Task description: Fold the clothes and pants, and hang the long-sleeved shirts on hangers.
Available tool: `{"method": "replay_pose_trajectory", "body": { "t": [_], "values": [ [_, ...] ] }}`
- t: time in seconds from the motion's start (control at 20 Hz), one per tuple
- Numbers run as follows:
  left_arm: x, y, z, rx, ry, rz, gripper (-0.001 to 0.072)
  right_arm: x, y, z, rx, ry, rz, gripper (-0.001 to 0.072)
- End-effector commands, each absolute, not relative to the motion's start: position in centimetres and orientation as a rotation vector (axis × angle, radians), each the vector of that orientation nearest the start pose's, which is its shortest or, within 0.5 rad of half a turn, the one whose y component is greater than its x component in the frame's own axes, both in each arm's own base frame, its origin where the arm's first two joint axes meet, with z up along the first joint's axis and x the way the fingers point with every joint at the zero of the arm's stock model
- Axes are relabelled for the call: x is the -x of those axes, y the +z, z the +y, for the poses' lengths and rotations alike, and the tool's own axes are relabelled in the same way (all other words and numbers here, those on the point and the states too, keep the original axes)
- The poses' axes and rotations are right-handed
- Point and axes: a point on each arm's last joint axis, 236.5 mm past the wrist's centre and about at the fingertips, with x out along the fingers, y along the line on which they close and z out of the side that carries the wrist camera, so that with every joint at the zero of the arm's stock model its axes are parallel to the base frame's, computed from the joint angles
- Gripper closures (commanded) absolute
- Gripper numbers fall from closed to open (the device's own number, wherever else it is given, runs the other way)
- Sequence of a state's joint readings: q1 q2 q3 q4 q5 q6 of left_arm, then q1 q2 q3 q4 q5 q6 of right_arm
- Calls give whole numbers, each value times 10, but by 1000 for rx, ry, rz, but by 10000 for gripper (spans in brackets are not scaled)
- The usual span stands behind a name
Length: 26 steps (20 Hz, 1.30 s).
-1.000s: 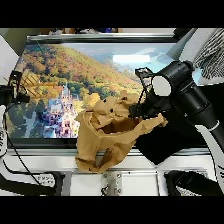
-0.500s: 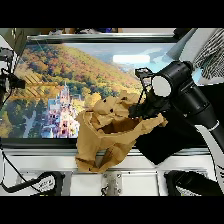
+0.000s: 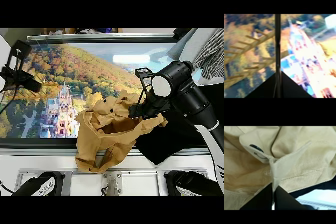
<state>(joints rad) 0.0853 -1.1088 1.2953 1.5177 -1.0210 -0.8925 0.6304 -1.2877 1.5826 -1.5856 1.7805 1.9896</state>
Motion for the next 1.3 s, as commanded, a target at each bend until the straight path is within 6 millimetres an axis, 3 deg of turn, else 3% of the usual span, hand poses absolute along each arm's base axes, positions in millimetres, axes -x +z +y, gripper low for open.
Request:
{"method": "replay_pose_trajectory", "body": {
  "t": [0.0,0.1,0.15,0.45,0.55,0.7,0.85,0.95,1.25],
  "values": [
    [-350,150,-80,-638,-847,756,695,-265,116,190,140,184,1487,694],
    [-322,157,-107,-631,-1025,714,694,-265,116,190,140,183,1488,694],
    [-317,156,-110,-633,-1056,716,694,-265,116,190,140,183,1489,694],
    [-329,157,-101,-688,-1011,685,694,-265,115,190,141,183,1490,693],
    [-327,161,-99,-724,-1061,624,694,-266,115,190,142,183,1490,694],
    [-315,169,-89,-608,-1129,595,695,-266,114,190,143,181,1493,694],
    [-298,149,-73,-497,-1220,704,695,-266,114,190,143,181,1493,694],
    [-283,135,-73,-426,-1328,775,695,-265,114,191,142,186,1495,694],
    [-278,105,-75,-416,-1432,760,695,-269,123,180,188,233,1492,693]
  ]
}}
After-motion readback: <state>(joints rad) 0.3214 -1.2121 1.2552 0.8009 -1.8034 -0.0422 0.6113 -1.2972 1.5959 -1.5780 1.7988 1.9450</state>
